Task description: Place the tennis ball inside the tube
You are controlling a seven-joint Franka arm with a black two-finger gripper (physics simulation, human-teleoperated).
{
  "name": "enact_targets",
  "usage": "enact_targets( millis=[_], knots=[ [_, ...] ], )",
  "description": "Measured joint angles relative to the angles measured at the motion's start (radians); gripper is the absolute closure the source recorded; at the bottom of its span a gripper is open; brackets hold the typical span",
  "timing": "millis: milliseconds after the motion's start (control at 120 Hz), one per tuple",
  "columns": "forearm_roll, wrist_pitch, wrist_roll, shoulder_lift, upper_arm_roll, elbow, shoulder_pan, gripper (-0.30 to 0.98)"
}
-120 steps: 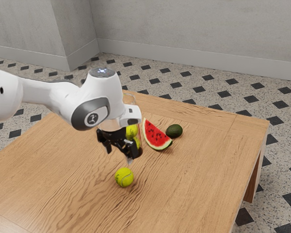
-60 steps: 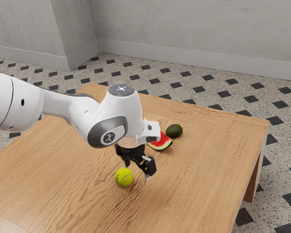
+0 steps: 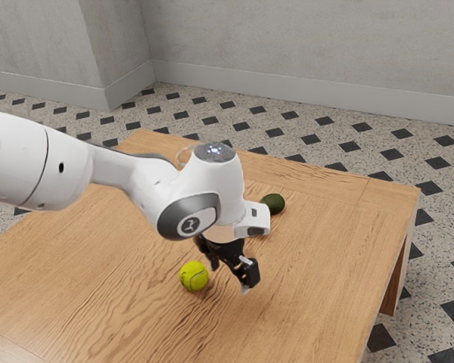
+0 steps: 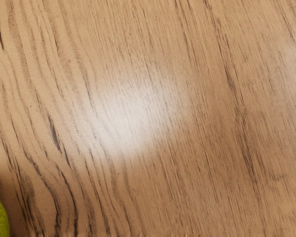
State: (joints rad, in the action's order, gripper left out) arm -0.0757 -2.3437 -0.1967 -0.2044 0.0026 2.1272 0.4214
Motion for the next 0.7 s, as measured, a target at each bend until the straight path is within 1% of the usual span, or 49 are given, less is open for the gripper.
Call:
enact_targets(
  millis=[133, 333, 533, 700],
  knots=[
    [-0.004, 0.022, 0.002, -0.004, -0.007, -0.031, -0.024, 0.00],
    [0.011, 0.036, 0.004, -0.003, -0.009, -0.029, -0.087, 0.00],
    [0.018, 0.039, 0.008, -0.008, -0.009, -0.027, -0.107, 0.00],
    [0.022, 0.036, 0.018, -0.011, -0.018, -0.025, -0.161, 0.00]
  ],
)
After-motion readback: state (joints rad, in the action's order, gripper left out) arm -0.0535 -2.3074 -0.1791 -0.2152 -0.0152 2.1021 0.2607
